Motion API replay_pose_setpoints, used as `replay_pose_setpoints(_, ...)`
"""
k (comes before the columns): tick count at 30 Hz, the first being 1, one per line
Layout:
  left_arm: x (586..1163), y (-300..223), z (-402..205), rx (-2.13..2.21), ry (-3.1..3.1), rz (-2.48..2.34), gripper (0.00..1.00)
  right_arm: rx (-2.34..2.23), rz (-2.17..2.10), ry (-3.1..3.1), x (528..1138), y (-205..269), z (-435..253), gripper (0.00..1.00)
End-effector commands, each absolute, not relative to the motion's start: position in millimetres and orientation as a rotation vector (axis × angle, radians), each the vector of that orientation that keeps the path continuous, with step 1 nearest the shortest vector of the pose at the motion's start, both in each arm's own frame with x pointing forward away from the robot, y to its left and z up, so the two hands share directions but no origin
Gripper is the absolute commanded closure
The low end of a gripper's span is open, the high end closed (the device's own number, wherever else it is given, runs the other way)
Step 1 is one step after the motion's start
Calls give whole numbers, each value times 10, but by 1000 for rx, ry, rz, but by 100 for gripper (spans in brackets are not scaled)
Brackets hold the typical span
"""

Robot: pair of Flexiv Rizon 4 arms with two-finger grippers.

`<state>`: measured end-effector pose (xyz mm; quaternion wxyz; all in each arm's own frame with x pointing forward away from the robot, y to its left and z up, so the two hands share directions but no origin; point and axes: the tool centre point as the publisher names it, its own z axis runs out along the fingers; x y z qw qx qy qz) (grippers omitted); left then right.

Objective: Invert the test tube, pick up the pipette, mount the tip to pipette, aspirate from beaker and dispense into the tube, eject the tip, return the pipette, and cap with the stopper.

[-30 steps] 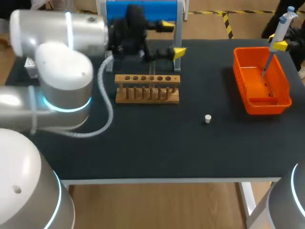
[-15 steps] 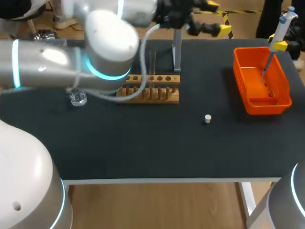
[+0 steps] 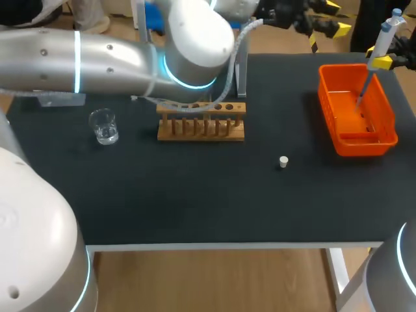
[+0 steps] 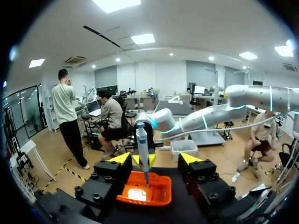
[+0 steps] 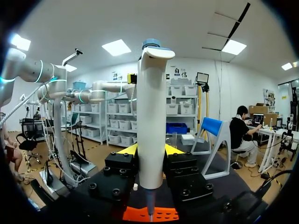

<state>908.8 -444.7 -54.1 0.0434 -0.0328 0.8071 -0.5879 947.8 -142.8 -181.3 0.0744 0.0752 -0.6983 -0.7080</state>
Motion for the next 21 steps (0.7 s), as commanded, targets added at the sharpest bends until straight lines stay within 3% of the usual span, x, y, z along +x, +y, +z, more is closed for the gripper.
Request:
replay_pose_setpoints(1, 9091, -4473, -547, -102, 2467, -1798, 100, 233, -2121, -2093, 9498, -1444, -1816, 100)
replay_pose_setpoints(13, 9091, -4473, -547, -102, 2467, -1798, 100, 233, -2121, -2093, 9498, -1444, -1816, 100)
replay_pose_setpoints(21, 9212, -4825, -586, -114, 2463, -1836, 100, 233, -2121, -2093, 9498, -1444, -1816, 100)
